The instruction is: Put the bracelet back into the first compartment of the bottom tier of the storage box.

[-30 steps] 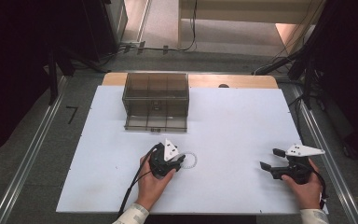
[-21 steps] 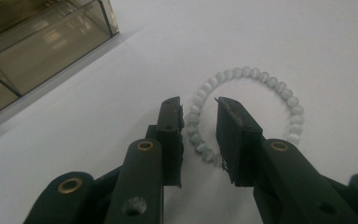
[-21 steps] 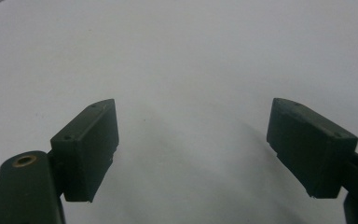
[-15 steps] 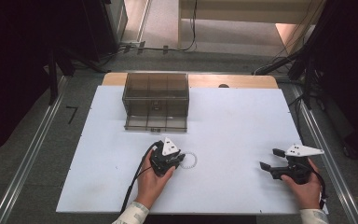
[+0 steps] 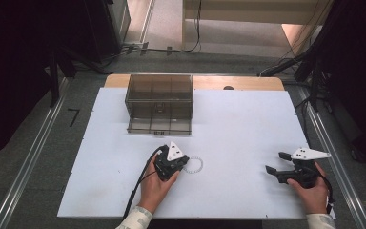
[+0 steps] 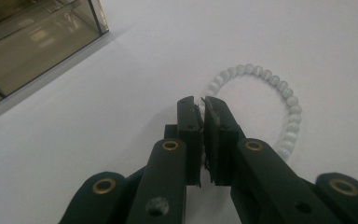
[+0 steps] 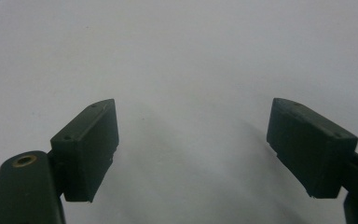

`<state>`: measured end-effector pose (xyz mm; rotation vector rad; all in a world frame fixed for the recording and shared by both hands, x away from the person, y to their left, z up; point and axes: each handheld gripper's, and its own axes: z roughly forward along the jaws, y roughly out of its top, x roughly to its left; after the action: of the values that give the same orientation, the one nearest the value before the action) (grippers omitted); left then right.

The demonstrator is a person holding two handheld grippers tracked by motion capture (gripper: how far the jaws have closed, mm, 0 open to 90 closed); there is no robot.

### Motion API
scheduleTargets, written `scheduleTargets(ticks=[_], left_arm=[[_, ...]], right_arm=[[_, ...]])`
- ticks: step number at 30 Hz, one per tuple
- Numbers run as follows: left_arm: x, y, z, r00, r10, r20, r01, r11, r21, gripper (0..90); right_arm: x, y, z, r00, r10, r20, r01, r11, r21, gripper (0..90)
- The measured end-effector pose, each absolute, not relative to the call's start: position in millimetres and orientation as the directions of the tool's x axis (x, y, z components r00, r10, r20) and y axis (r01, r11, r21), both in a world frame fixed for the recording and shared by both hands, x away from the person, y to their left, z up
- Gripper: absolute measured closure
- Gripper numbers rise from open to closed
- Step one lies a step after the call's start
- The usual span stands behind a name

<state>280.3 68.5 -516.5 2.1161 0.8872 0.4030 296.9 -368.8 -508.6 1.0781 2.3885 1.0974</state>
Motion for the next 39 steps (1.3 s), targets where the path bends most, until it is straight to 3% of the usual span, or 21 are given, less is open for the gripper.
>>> scheduleTargets(ticks=[14, 39], left_arm=[[277.9, 66.5, -516.0, 0.704, 0.71, 0.023, 0.441, -0.462, 0.769, 86.9], [272.9, 86.3, -495.7, 0.679, 0.733, -0.04, 0.454, -0.376, 0.808, 86.9]], right_arm=[[296.7, -368.3, -508.6, -0.675, 0.737, 0.034, 0.507, 0.43, 0.747, 15.5], [297.6, -368.3, -508.6, -0.674, 0.738, 0.036, 0.513, 0.432, 0.742, 15.5]])
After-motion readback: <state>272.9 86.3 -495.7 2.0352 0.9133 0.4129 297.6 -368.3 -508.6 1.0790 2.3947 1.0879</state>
